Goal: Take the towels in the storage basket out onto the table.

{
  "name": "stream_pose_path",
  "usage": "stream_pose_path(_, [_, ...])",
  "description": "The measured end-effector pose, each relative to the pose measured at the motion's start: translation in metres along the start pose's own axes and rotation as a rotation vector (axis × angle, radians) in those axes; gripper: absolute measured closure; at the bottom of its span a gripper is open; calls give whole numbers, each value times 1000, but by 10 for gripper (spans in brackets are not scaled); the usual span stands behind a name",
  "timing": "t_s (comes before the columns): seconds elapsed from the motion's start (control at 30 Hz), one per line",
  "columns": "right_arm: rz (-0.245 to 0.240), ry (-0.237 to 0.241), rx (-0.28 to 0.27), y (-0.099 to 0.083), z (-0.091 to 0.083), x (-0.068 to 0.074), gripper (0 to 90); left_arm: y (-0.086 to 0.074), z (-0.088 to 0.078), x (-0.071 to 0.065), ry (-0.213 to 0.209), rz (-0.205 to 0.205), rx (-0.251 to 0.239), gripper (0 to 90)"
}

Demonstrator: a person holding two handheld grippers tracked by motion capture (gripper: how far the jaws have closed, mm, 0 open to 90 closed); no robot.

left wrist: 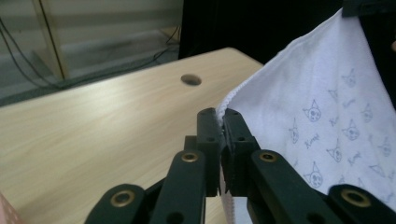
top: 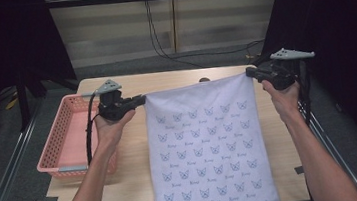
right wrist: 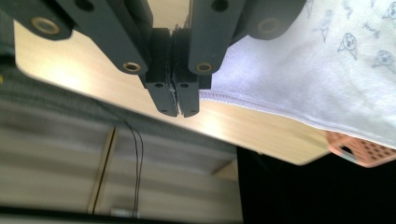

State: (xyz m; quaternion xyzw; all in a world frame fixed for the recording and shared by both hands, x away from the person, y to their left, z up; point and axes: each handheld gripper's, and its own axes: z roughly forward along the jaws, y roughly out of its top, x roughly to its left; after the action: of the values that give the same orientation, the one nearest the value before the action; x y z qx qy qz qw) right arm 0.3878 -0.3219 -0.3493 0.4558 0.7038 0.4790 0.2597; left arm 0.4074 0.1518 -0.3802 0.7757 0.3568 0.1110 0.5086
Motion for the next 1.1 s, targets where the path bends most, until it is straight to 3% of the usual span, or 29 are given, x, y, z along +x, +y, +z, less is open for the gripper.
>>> stream_pose_path(0.03, [9, -5, 20, -6, 6, -4, 882, -2, 4, 2, 26, -4, 7, 799])
stream_pose_path(0.1, [14, -47, 63, -19, 16, -11, 757, -8, 10, 8, 4, -51, -3, 746])
stream_pose_path(0.17, [19, -77, 95, -31, 19, -16, 691, -12, 13, 8, 26, -43, 24, 682])
stream_pose_path(0.2, [22, -91, 99, -35, 18, -17, 662, -14, 13, 9, 26, -57, 14, 637])
stream_pose_path(0.23, [32, -79, 89, -38, 14, -18, 672, -16, 11, 10, 29, -75, 0, 615])
stream_pose_path(0.33, [22, -40, 72, -46, 1, -14, 638, -17, 9, 6, 19, -69, 21, 576])
stream_pose_path(0.43, [-12, 25, 81, -57, -12, -1, 591, -22, 1, -10, -24, -35, 19, 619])
stream_pose_path(0.5, [-15, 73, 96, -68, -21, 9, 555, -29, -2, -23, -53, -7, 55, 638])
stream_pose_path(0.6, [-24, 145, 128, -89, -32, 24, 491, -47, -7, -41, -121, -3, 70, 650])
stream_pose_path(0.77, [-32, 243, 203, -132, -45, 49, 458, -88, -9, -64, -208, 11, 149, 658])
stream_pose_path(0.83, [-37, 257, 255, -150, -47, 59, 490, -109, -7, -66, -235, -40, 163, 646])
stream_pose_path(0.9, [-60, 270, 322, -167, -44, 68, 490, -128, -3, -68, -226, -30, 203, 640])
stream_pose_path(0.93, [-85, 274, 363, -174, -41, 73, 490, -135, -1, -69, -222, -46, 235, 640])
stream_pose_path(1.0, [-121, 263, 404, -181, -36, 77, 488, -138, 0, -74, -223, -5, 281, 627])
stream_pose_path(1.1, [-147, 226, 398, -183, -27, 74, 513, -142, 3, -80, -245, 1, 292, 611])
